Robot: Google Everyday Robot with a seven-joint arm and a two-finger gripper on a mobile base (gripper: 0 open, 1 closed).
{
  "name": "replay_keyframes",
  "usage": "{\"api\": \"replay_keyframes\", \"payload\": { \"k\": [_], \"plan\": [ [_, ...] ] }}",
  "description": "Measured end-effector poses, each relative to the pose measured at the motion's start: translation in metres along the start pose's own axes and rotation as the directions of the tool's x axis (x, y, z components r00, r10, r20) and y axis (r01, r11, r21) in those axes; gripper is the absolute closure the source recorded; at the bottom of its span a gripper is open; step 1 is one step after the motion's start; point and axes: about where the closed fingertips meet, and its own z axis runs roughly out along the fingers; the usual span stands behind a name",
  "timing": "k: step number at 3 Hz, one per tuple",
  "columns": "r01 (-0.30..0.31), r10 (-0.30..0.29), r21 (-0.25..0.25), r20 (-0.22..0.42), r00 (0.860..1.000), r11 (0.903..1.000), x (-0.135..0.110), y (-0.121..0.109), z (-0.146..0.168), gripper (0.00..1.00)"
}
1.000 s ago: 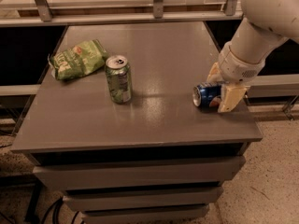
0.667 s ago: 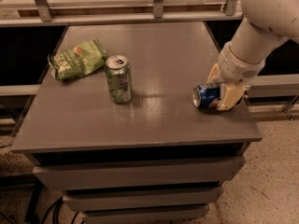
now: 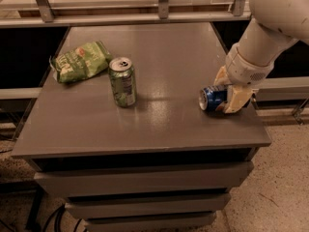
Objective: Move pepsi can near green jalapeno chip bag
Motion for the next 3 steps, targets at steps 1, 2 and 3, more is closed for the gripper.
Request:
{"api": "replay_keyframes", "payload": {
  "k": [1, 2, 3],
  "plan": [
    [0.000, 0.000, 0.000, 0.000, 1.000, 1.0000, 0.000, 0.000, 0.000, 1.00],
    [0.019, -0.019, 0.012, -0.006, 1.000, 0.9997, 0.001, -0.009, -0.001, 1.00],
    [0.052, -0.051, 0.032, -0.016, 0.999, 0.9982, 0.002, -0.023, -0.006, 1.00]
  ]
}}
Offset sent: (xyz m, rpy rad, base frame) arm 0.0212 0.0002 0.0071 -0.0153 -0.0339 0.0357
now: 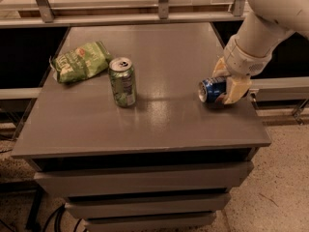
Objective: Move pepsi can near green jalapeno chip bag
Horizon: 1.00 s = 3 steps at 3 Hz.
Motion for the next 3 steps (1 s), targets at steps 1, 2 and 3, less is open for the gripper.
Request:
{"api": "replay_keyframes", "payload": {
  "k": [1, 2, 3],
  "plan": [
    [0.044, -0.044, 0.038, -0.007, 0.999, 0.9983, -0.001, -0.017, -0.009, 1.00],
    [0.099, -0.099, 0.089, -0.007, 0.995, 0.9911, -0.006, -0.035, -0.019, 1.00],
    [0.158, -0.159, 0.129, -0.001, 0.987, 0.9790, -0.014, -0.055, -0.024, 1.00]
  ]
}}
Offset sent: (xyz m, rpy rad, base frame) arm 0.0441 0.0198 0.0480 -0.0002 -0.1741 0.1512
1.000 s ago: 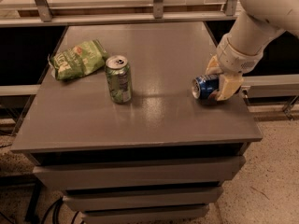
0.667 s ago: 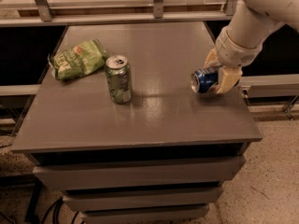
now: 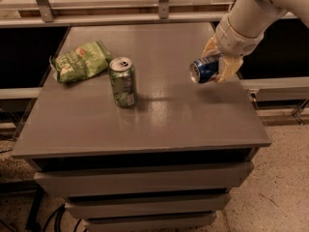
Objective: Move pepsi can near green jalapeno chip bag
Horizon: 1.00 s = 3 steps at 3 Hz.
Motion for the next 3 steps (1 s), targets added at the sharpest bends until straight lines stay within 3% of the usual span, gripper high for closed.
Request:
{"api": "replay_keyframes", "payload": {
  "k": [1, 3],
  "plan": [
    [0.056, -0.057, 0.039, 0.015, 0.998, 0.9977, -0.006, -0.020, -0.003, 1.00],
    [0.163, -0.168, 0.093, 0.051, 0.985, 0.9823, -0.028, -0.051, -0.006, 1.00]
  ]
}}
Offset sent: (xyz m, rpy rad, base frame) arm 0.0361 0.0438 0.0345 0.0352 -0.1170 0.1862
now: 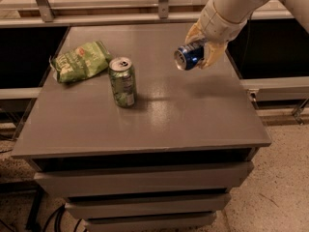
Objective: Move pepsi can near green jalapeno chip bag
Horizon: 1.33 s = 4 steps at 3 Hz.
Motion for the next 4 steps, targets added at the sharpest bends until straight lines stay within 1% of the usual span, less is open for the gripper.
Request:
{"api": "replay_keyframes", "payload": {
  "k": [2, 4],
  "plan": [
    [0.092, -0.092, 0.013, 0.028, 0.995, 0.9957, -0.019, -0.028, 0.006, 1.00],
    [0.150, -0.151, 0.024, 0.065, 0.986, 0.9885, -0.037, -0.054, 0.017, 1.00]
  ]
}}
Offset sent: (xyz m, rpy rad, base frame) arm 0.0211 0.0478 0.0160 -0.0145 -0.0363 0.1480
